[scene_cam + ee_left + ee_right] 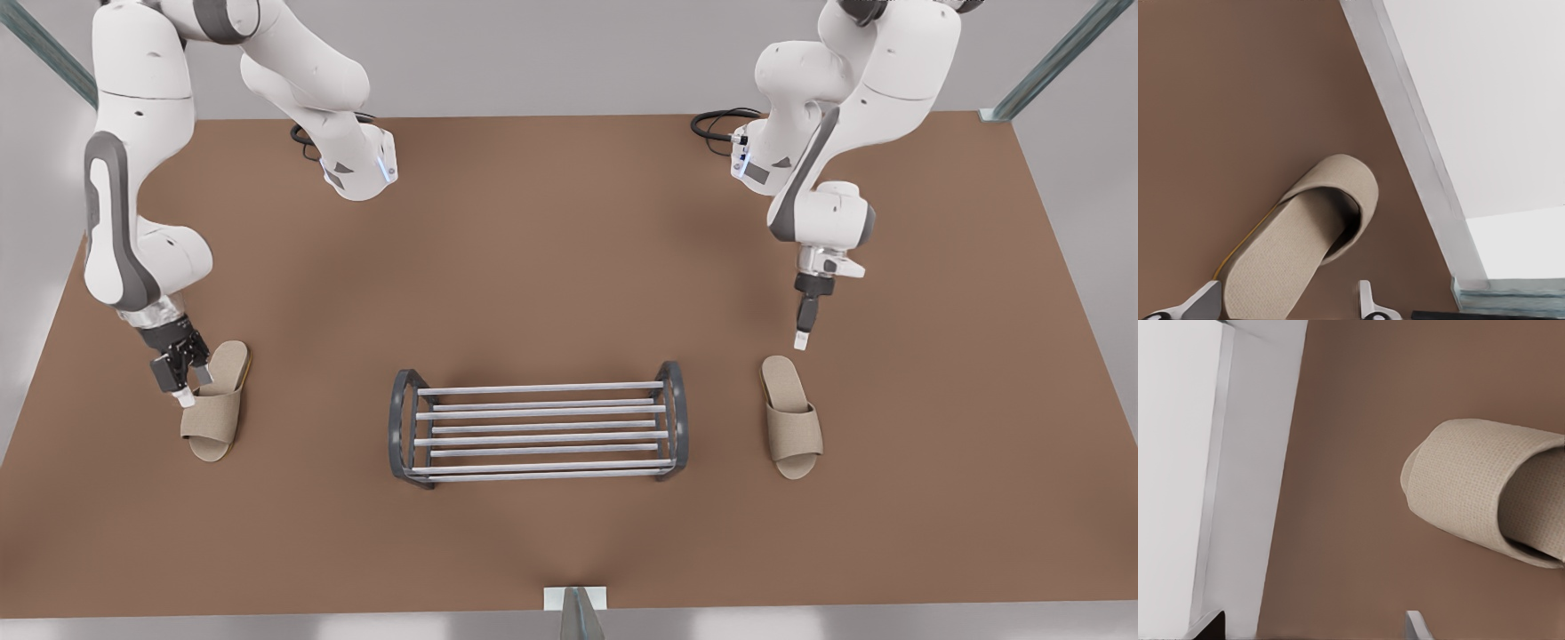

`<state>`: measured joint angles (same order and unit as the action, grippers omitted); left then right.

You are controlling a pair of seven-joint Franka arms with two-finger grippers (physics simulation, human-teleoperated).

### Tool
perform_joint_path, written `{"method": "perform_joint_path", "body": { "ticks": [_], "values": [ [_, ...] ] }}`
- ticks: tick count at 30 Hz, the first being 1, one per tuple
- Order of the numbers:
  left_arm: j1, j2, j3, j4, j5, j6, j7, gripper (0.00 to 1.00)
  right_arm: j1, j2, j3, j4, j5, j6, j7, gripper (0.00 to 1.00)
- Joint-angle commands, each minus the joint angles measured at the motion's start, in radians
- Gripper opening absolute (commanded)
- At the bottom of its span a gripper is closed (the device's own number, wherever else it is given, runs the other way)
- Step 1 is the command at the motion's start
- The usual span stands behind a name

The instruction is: Place the right shoe on the shoe rack with the right arm, and place the left shoe on the shoe rack with the left arm

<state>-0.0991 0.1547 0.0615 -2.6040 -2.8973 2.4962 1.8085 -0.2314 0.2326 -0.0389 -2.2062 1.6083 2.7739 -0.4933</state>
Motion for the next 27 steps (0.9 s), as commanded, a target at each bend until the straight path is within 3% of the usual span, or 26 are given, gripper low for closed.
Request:
{"method": "perform_joint_path", "body": {
  "ticks": [1, 4, 6, 8, 11, 13, 17, 27],
  "values": [
    [0.015, 0.043, -0.002, 0.042, -0.326, -0.025, 0.743, 1.0, 0.0, 0.044, -0.012, 0.011, 0.016, -0.047, -0.965, 1.0],
    [0.021, 0.068, -0.043, 0.064, -0.339, -0.017, 0.531, 1.0, -0.003, 0.099, -0.028, 0.045, 0.015, -0.045, -0.959, 1.0],
    [0.042, 0.094, -0.127, 0.074, -0.338, -0.014, 0.295, 1.0, -0.006, 0.129, -0.049, 0.075, 0.025, -0.045, -0.961, 1.0],
    [0.044, 0.094, -0.138, 0.091, -0.335, -0.005, 0.198, 1.0, -0.023, 0.154, -0.081, 0.074, 0.196, -0.157, -0.969, 1.0],
    [0.048, 0.095, -0.138, 0.137, -0.335, 0.061, 0.049, 1.0, -0.029, 0.159, -0.091, 0.031, 0.447, -0.246, -1.324, 1.0],
    [0.065, 0.115, -0.138, 0.15, -0.335, 0.062, -0.041, 1.0, -0.031, 0.159, -0.091, 0.011, 0.519, -0.264, -1.386, 0.99],
    [0.071, 0.12, -0.138, 0.19, -0.321, 0.086, -0.483, 1.0, -0.043, 0.198, -0.093, 0.028, 0.538, -0.283, -1.387, 0.99],
    [0.121, 0.224, -0.149, 0.311, -0.264, 0.078, -0.508, 1.0, -0.043, 0.294, -0.09, 0.134, 0.565, -0.283, -1.37, 0.95]
  ]
}}
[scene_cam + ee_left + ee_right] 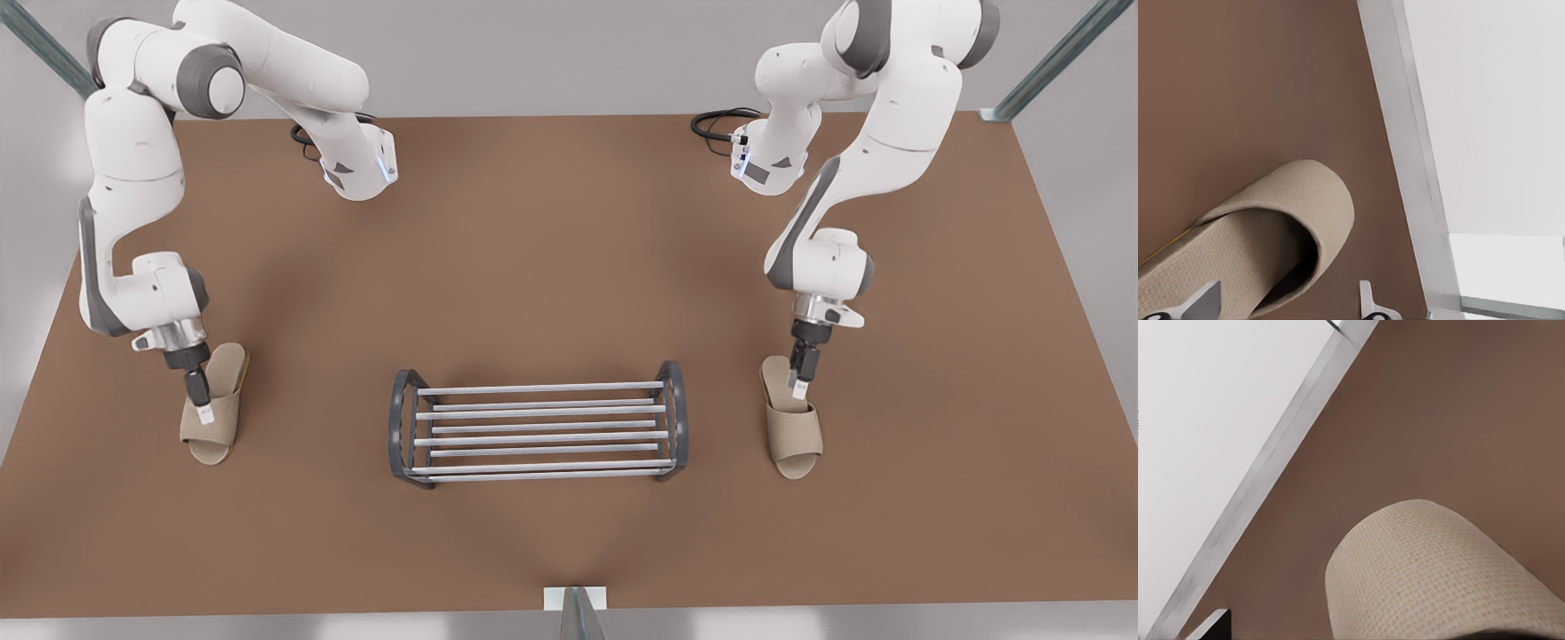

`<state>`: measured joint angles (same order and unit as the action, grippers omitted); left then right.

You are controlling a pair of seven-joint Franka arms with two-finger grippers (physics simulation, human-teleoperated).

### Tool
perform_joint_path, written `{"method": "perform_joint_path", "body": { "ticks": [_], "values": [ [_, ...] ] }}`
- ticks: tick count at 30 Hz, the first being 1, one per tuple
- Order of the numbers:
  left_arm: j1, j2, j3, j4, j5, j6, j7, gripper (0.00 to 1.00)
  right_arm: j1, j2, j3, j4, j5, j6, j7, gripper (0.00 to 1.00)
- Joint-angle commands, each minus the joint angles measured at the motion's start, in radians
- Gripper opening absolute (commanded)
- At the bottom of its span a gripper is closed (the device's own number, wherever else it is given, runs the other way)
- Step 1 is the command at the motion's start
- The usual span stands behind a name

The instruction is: Place the right shoe on the shoe rack with the right arm, and place the left shoe on the shoe rack with the left arm

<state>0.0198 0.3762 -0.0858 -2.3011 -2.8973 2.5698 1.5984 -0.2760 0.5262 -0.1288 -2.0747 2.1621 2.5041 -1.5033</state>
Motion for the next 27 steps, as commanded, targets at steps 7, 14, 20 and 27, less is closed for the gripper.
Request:
{"method": "perform_joint_path", "body": {
  "ticks": [7, 14, 20, 27],
  "values": [
    [0.022, 0.059, -0.014, 0.086, -0.263, 0.01, -0.304, 1.0, 0.004, 0.023, 0.001, 0.027, 0.005, -0.014, -0.287, 0.71],
    [0.028, 0.09, -0.025, 0.127, -0.263, 0.007, -0.305, 1.0, 0.004, -0.005, 0.008, 0.073, -0.002, -0.008, -0.236, 0.35],
    [0.046, 0.139, -0.025, 0.175, -0.253, 0.007, -0.304, 1.0, 0.049, -0.078, 0.032, 0.079, -0.004, 0.031, -0.236, 0.21],
    [0.052, 0.182, -0.025, 0.238, -0.249, 0.006, -0.304, 1.0, 0.181, -0.373, 0.325, 0.045, -0.001, 0.535, 0.328, 0.21]
  ]
}}
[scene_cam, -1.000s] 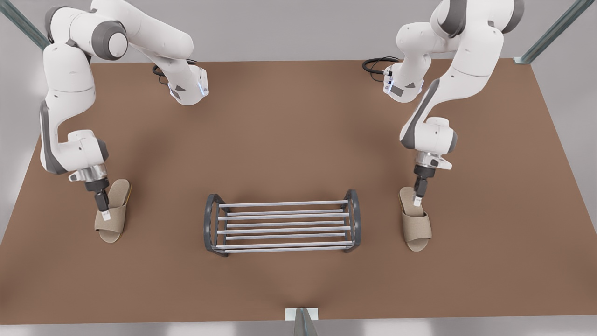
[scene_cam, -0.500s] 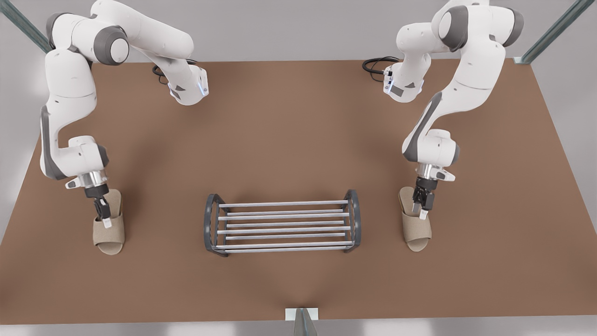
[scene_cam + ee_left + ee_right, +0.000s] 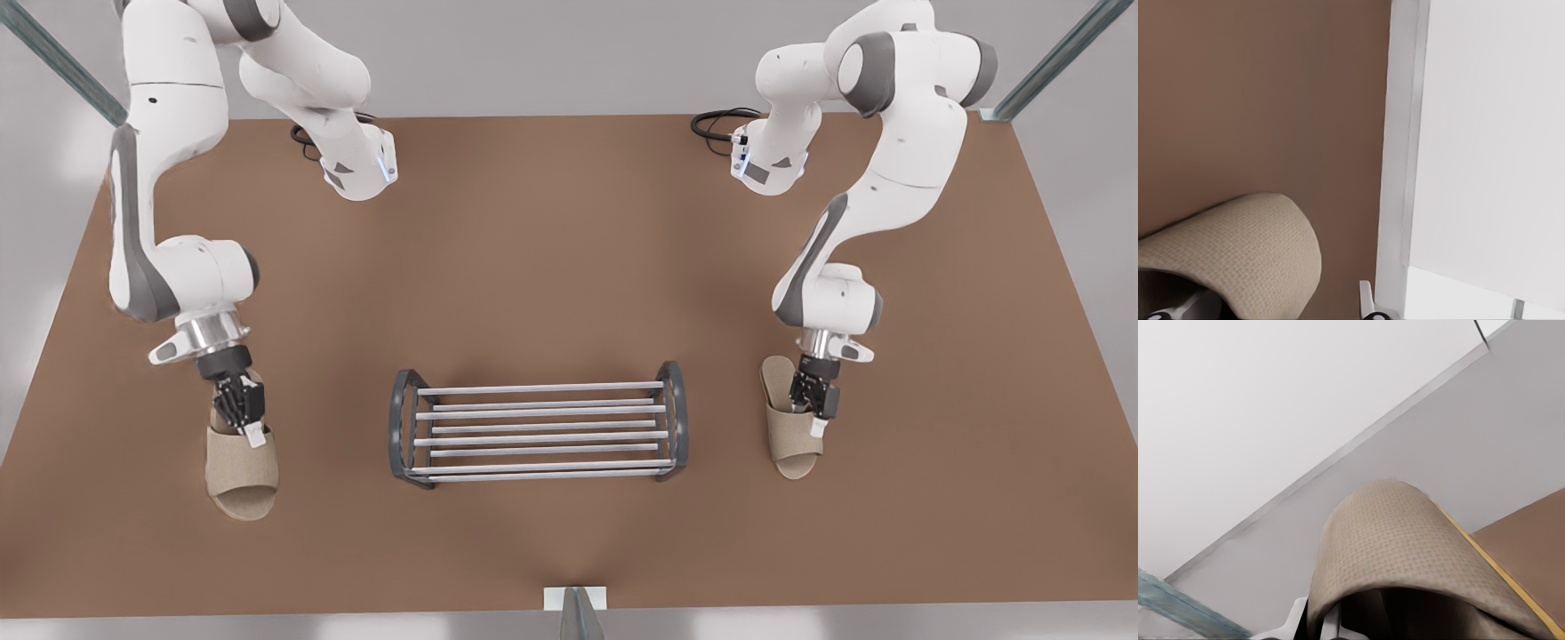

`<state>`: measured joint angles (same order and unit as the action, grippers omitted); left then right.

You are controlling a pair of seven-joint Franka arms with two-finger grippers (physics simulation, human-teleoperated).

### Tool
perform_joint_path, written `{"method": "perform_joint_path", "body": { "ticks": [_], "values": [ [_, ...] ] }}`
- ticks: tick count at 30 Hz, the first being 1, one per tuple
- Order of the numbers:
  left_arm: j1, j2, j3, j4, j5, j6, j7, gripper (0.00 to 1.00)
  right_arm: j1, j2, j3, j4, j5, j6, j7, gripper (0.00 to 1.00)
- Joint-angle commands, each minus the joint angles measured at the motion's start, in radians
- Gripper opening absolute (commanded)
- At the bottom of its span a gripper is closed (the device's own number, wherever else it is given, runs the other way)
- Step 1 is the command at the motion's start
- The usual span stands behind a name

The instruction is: Place the right shoe on the shoe rack with the right arm, and place the left shoe on the shoe rack with the left arm

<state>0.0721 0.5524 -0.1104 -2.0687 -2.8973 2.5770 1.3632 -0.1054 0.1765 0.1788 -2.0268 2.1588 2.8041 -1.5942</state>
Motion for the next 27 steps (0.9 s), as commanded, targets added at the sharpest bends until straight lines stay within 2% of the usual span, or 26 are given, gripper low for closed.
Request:
{"method": "perform_joint_path", "body": {
  "ticks": [1, 7, 10, 13, 14, 17, 18, 22, 24, 27],
  "values": [
    [0.0, 0.007, 0.0, 0.009, -0.249, -0.003, -0.069, 1.0, 0.015, -0.08, 0.08, -0.045, 0.006, 0.268, 0.542, 0.21],
    [0.0, 0.029, -0.005, 0.028, -0.249, -0.006, -0.069, 1.0, 0.016, -0.27, 0.389, -0.078, 0.006, 0.514, 1.085, 0.21],
    [0.0, 0.035, -0.029, 0.028, -0.249, -0.003, -0.093, 1.0, 0.036, -0.304, 0.484, -0.044, 0.006, 0.586, 1.269, 0.21],
    [0.0, 0.032, -0.049, 0.03, -0.247, 0.002, -0.136, 1.0, 0.079, -0.2, 0.485, 0.039, -0.003, 0.577, 1.447, 0.21],
    [0.0, 0.032, -0.049, 0.03, -0.247, 0.002, -0.145, 0.94, 0.09, -0.166, 0.485, 0.057, -0.014, 0.572, 1.491, 0.21],
    [0.0, 0.032, -0.051, 0.038, -0.249, 0.003, -0.153, 0.94, 0.108, -0.026, 0.485, 0.2, -0.014, 0.563, 1.534, 0.21],
    [0.0, 0.032, -0.051, 0.045, -0.249, 0.002, -0.173, 0.94, 0.128, -0.025, 0.485, 0.214, -0.023, 0.558, 1.689, 0.21],
    [0.0, 0.032, -0.052, 0.061, -0.247, 0.0, -0.193, 0.94, 0.144, 0.09, 0.484, 0.273, -0.027, 0.532, 1.705, 0.21],
    [0.0, 0.035, -0.057, 0.059, -0.247, 0.0, -0.193, 0.77, 0.185, 0.132, 0.479, 0.319, -0.027, 0.532, 1.706, 0.21],
    [0.0, 0.057, -0.058, 0.061, -0.247, -0.009, -0.193, 0.77, 0.234, 0.228, 0.453, 0.367, -0.094, 0.534, 1.708, 0.21]
  ]
}}
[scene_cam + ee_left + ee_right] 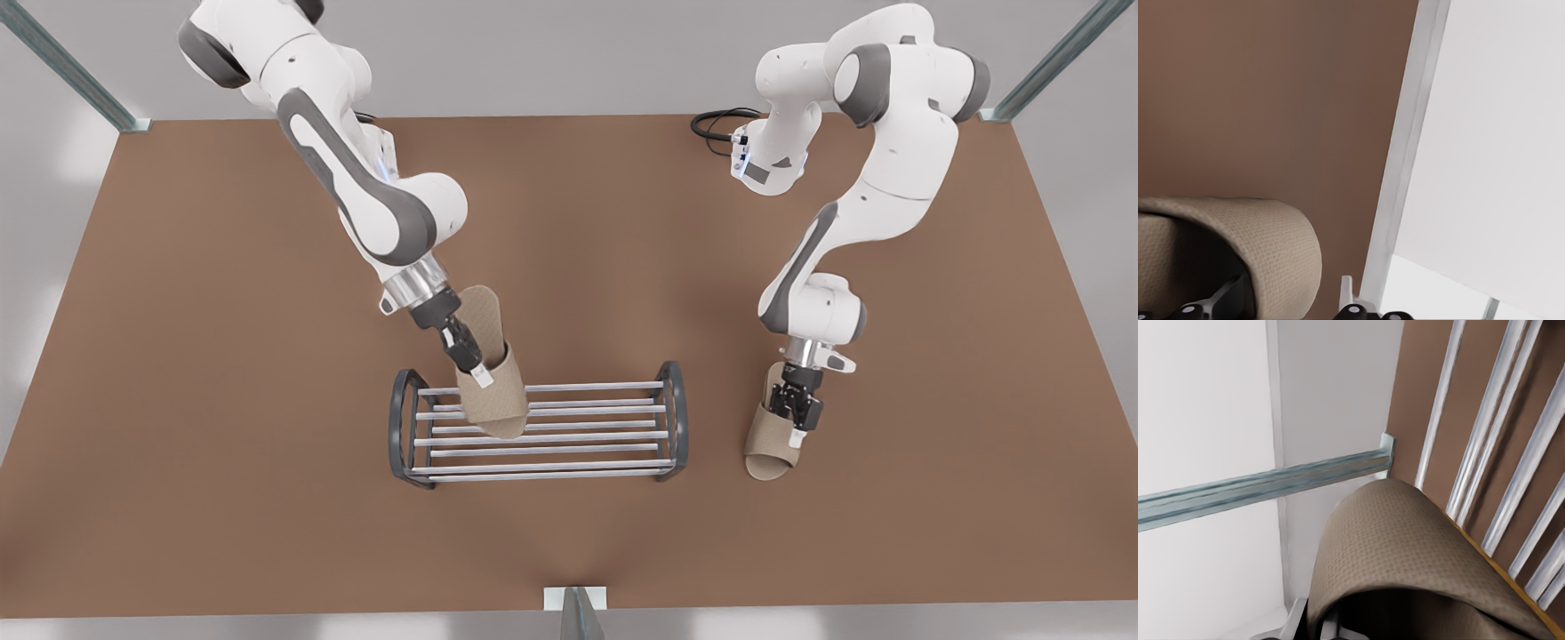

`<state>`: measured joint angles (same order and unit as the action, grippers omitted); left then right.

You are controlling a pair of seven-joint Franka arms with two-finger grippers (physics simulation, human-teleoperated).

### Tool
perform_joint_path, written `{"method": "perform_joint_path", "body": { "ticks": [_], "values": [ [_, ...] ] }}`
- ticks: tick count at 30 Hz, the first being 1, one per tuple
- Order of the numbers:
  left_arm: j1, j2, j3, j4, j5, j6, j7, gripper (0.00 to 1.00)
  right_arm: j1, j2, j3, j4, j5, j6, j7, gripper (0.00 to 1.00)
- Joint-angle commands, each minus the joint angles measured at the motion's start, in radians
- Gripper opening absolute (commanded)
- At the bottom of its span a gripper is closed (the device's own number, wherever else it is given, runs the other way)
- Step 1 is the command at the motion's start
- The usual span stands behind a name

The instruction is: Place the right shoe on the shoe rack with the right arm, and place the left shoe on the shoe rack with the left arm

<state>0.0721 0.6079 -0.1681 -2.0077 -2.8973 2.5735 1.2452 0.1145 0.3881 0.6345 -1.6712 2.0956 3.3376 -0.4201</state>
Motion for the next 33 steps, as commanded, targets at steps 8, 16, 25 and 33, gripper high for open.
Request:
{"method": "perform_joint_path", "body": {
  "ticks": [8, 16, 25, 33],
  "values": [
    [0.0, 0.012, -0.002, 0.023, -0.247, -0.001, -0.102, 0.61, 0.03, 0.107, -0.024, -0.012, -0.161, 0.002, 0.529, 0.56],
    [0.0, -0.013, -0.014, 0.036, 0.023, 0.001, -0.464, 0.45, 0.031, 0.126, -0.022, -0.005, -0.167, 0.022, 0.527, 1.0],
    [-0.003, -0.24, -0.014, 0.041, 0.0, 0.197, -0.639, 0.21, 0.077, 0.068, 0.034, -0.018, -0.129, 0.088, 0.54, 1.0],
    [-0.021, -0.379, -0.238, 0.392, 0.118, 0.924, -0.693, 0.21, -0.08, -0.124, -0.038, -0.165, -0.45, -0.12, 0.678, 1.0]
  ]
}}
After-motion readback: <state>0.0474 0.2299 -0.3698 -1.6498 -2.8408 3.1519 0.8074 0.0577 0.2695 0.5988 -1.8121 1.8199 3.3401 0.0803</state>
